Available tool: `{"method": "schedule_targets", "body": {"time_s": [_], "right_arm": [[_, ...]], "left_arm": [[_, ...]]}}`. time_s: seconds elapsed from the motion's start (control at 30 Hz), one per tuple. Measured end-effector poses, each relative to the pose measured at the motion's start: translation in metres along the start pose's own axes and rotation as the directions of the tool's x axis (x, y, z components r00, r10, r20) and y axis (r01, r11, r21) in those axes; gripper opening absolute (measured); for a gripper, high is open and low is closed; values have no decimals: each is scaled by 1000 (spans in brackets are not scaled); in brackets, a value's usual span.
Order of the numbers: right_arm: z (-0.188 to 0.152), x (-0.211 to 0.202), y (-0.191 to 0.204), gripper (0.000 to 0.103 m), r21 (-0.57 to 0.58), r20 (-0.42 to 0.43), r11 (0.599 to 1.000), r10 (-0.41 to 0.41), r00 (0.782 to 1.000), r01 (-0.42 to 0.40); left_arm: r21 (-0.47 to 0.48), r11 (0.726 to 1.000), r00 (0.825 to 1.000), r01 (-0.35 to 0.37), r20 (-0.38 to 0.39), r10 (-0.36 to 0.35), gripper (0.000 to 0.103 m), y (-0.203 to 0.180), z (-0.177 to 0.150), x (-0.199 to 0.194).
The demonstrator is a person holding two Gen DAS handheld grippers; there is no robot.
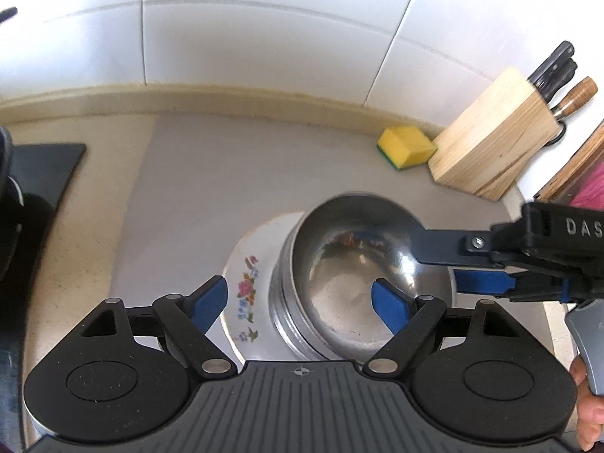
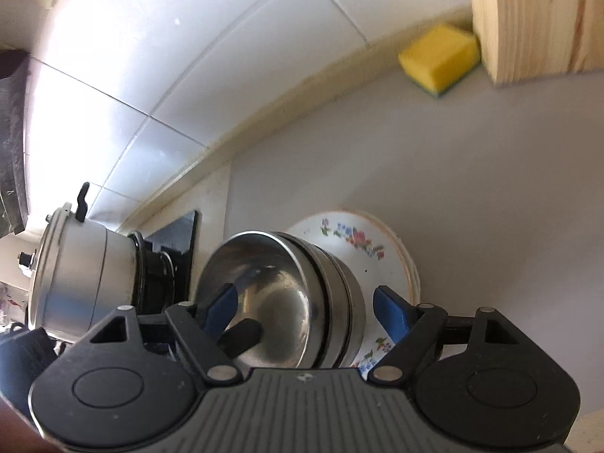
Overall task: Organize plates and bowls
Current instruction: 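Lift the bowl stack with both grippers and carry it over the flowered plates, then lower the bowl stack onto the plates and open both grippers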
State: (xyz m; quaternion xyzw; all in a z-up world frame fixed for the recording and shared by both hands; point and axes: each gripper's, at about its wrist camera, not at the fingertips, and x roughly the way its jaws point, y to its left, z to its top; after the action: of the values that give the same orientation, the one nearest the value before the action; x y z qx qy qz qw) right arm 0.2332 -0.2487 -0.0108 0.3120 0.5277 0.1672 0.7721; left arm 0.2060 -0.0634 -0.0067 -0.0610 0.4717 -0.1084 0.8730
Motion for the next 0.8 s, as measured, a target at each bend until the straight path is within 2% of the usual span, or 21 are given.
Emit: {"method": "schedule_targets", "body": {"time_s": [0.17, 0.47, 0.63, 0.7, 0.8], "right_arm": [[-20, -22, 14, 55, -19, 63, 999, -31, 998, 33], [-59, -40, 31, 55, -20, 103, 999, -48, 994, 51], [-84, -52, 38, 55, -48, 136, 995, -83, 987, 91], [-95, -56, 39, 55, -55, 140, 993, -95, 986, 103], [-113, -60, 41, 55, -73, 149, 988, -122, 981, 133]], "left_arm": [[14, 1000, 999, 2, 36, -2, 82, 2, -4, -23], [33, 999, 998, -10, 68, 8, 83, 9, -21, -47], [46, 999, 997, -2, 79, -1, 84, 11, -38, -61], [53, 999, 996, 3, 88, -8, 87, 9, -45, -66], [78, 997, 994, -21, 112, 12, 89, 4, -61, -74]]}}
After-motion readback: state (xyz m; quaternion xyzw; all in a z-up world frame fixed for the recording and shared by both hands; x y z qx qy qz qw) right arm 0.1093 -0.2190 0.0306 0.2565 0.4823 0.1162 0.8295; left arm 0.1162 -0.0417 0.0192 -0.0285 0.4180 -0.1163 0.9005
